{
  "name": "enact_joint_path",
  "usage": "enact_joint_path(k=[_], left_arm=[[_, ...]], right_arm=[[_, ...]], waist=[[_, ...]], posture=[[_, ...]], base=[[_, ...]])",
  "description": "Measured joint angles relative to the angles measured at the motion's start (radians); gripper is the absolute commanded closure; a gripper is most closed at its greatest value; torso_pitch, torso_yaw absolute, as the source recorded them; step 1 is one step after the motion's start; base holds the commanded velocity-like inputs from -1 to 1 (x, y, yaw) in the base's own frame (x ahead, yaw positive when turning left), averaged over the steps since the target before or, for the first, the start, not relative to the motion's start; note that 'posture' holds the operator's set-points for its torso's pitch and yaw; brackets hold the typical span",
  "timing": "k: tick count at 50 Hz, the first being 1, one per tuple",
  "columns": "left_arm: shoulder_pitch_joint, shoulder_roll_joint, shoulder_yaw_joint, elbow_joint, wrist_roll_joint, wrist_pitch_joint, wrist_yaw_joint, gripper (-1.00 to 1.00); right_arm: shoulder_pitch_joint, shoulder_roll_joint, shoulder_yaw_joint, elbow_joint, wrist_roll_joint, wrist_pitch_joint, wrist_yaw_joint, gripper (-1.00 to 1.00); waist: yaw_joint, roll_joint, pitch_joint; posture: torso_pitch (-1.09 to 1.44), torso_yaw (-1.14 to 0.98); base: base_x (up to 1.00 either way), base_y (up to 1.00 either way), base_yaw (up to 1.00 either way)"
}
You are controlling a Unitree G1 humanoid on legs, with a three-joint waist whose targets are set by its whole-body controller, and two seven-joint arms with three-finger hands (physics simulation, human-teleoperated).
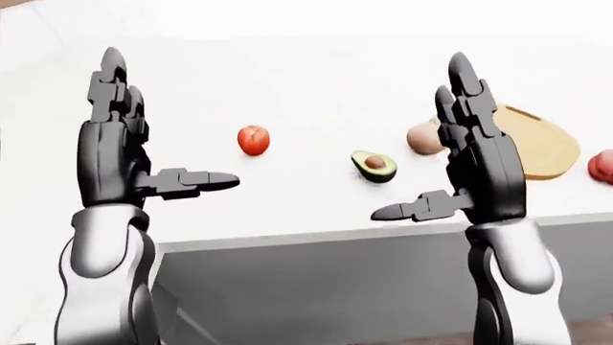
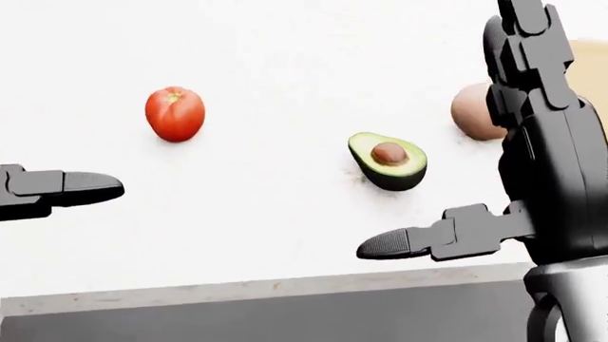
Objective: Place the avocado, onion, tomato and bell pepper on the cutting board.
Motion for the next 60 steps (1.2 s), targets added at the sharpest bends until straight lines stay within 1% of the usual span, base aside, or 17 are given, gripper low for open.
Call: enact_joint_path(k=[1, 3, 4, 9, 11, 17, 21, 26, 31, 38, 45, 52, 53, 54, 55, 58, 60], left_arm=[[0.001, 0.0, 0.002, 0.001, 0.003, 0.0, 0.002, -1.0], [0.01, -0.01, -0.005, 0.004, 0.004, 0.0, 0.002, -1.0], [0.013, -0.011, -0.01, 0.009, 0.003, 0.003, 0.0, -1.0], [0.009, -0.011, -0.021, 0.013, -0.004, 0.002, -0.009, -1.0], [0.007, -0.01, -0.018, 0.005, -0.004, -0.002, -0.01, -1.0], [-0.021, -0.005, -0.025, 0.011, -0.001, 0.004, -0.007, -1.0], [-0.012, -0.009, -0.025, 0.02, 0.0, -0.003, -0.007, -1.0], [-0.004, -0.014, -0.021, 0.024, -0.008, 0.001, -0.009, -1.0], [0.007, -0.016, -0.02, 0.014, -0.014, -0.009, -0.008, -1.0], [0.015, -0.02, -0.023, 0.027, -0.01, -0.025, -0.006, -1.0], [0.0, -0.019, -0.029, 0.026, -0.005, -0.016, -0.003, -1.0], [-0.011, -0.019, -0.036, 0.023, -0.004, -0.009, -0.005, -1.0], [-0.011, -0.02, -0.036, 0.026, -0.003, -0.011, -0.005, -1.0], [-0.01, -0.021, -0.037, 0.029, -0.003, -0.012, -0.005, -1.0], [-0.01, -0.02, -0.038, 0.03, -0.004, -0.012, -0.007, -1.0], [-0.007, -0.019, -0.034, 0.03, -0.004, -0.012, -0.007, -1.0], [-0.007, -0.02, -0.033, 0.032, -0.002, -0.012, -0.006, -1.0]], right_arm=[[0.0, 0.0, 0.001, 0.001, 0.0, 0.003, -0.001, -1.0], [0.006, -0.006, -0.002, 0.005, -0.002, 0.013, 0.0, -1.0], [0.007, -0.007, -0.003, 0.006, -0.003, 0.019, 0.0, -1.0], [-0.005, -0.015, 0.0, 0.015, -0.021, 0.049, 0.004, -1.0], [-0.016, -0.021, 0.008, 0.03, -0.04, 0.058, 0.008, -1.0], [-0.122, -0.042, 0.049, 0.166, -0.146, 0.089, 0.064, -1.0], [-0.152, -0.036, 0.058, 0.226, -0.203, 0.086, 0.108, -1.0], [-0.23, -0.038, 0.047, 0.325, -0.244, 0.091, 0.154, -1.0], [-0.282, -0.039, 0.032, 0.432, -0.238, 0.077, 0.145, -1.0], [-0.297, -0.055, 0.021, 0.504, -0.214, 0.083, 0.132, -1.0], [-0.263, -0.077, 0.002, 0.451, -0.215, 0.144, 0.143, -1.0], [-0.269, -0.076, -0.003, 0.55, -0.199, 0.107, 0.106, -1.0], [-0.273, -0.075, -0.002, 0.568, -0.194, 0.099, 0.102, -0.91], [-0.275, -0.075, -0.001, 0.581, -0.19, 0.092, 0.098, -0.67], [-0.273, -0.075, -0.001, 0.583, -0.187, 0.09, 0.097, -0.58], [-0.257, -0.074, 0.002, 0.555, -0.179, 0.097, 0.102, -0.36], [-0.253, -0.073, 0.002, 0.547, -0.175, 0.094, 0.104, -0.3]], waist=[[0.007, -0.021, -0.005], [0.003, -0.003, 0.005], [0.0, 0.005, 0.006], [-0.012, 0.037, -0.007], [-0.012, 0.04, -0.012], [-0.012, 0.033, -0.019], [-0.01, 0.029, -0.018], [-0.009, 0.025, -0.019], [-0.007, 0.024, -0.023], [-0.004, 0.026, -0.024], [-0.004, 0.026, -0.023], [-0.008, 0.029, -0.024], [-0.009, 0.03, -0.023], [-0.008, 0.03, -0.023], [-0.008, 0.031, -0.022], [-0.007, 0.03, -0.019], [-0.007, 0.029, -0.019]], posture=[[0.0, 0.0], [0.0, 0.0], [0.0, 0.0], [0.0, 0.0], [0.0, 0.0], [0.0, 0.0], [0.0, 0.0], [0.0, 0.0], [0.0, 0.0], [0.0, 0.0], [0.0, 0.0], [0.0, 0.0], [0.0, 0.0], [0.0, 0.0], [0.0, 0.0], [0.0, 0.0], [0.0, 0.0]], base=[[0.0, 0.0, 0.0], [0.0, 0.0, 0.0], [0.0, 0.0, 0.0], [0.0, 0.0, 0.0], [0.0, 0.0, 0.0], [0.0, 0.0, 0.0], [0.0, 0.0, 0.0], [0.0, 0.0, 0.0], [0.0, 0.0, 0.0], [0.0, 0.0, 0.0], [0.0, 0.0, 0.0], [0.0, 0.0, 0.0], [0.0, 0.0, 0.0], [0.0, 0.0, 0.0], [0.0, 0.0, 0.0], [0.0, 0.0, 0.0], [0.0, 0.0, 0.0]])
